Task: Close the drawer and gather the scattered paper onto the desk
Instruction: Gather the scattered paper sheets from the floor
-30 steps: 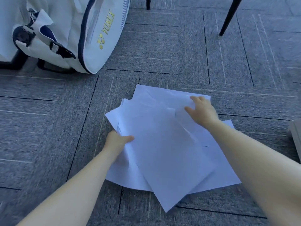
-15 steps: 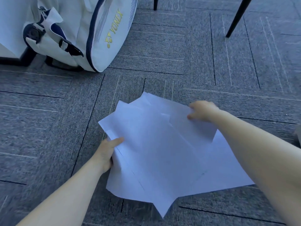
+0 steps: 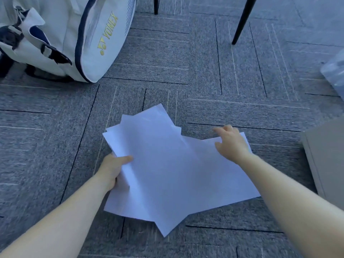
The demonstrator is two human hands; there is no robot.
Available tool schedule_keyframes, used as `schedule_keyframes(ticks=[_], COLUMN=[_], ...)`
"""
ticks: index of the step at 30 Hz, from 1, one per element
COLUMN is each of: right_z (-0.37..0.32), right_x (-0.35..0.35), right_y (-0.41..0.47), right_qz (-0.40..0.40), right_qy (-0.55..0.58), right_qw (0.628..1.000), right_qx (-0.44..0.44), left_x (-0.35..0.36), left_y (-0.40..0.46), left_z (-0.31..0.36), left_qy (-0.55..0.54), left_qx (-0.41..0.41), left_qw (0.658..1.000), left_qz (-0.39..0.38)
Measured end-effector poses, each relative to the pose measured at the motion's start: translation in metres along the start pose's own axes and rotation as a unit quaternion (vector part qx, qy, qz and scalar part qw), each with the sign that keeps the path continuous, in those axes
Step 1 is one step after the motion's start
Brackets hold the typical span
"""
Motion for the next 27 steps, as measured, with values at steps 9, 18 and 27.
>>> schedule_keyframes(ticks=[9, 18, 27], right_z=[-0.002, 0.040, -0.004], right_x=[-0.002, -0.155, -0.401], right_y=[0.004, -0.081, -0.249], right_qz=[-0.055, 0.211, 0.199], right_qy=[-0.285, 0.143, 0.668], right_qw=[0.952, 0.967, 0.717], right_qx=[-0.092, 0.020, 0.019], left_x=[-0.011, 0.010, 0.089], left_y=[-0.013, -0.076, -0.294], left_z=[0.000, 0.094, 0.292], left_qy=[0.053, 0.078, 0.074], left_qx=[0.015, 0.112, 0.160], left_qw=[0.998, 0.989, 0.981], left_qz=[0.031, 0.058, -0.075])
Point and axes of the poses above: each hand's wrist, its own y-axis towards the middle knuckle, its own x-axis out of the palm, z = x × y, the point moved 8 cm from there along y, towards the middle knuckle, and after that the axes turned 1 degree about z, right-handed, at the moved point
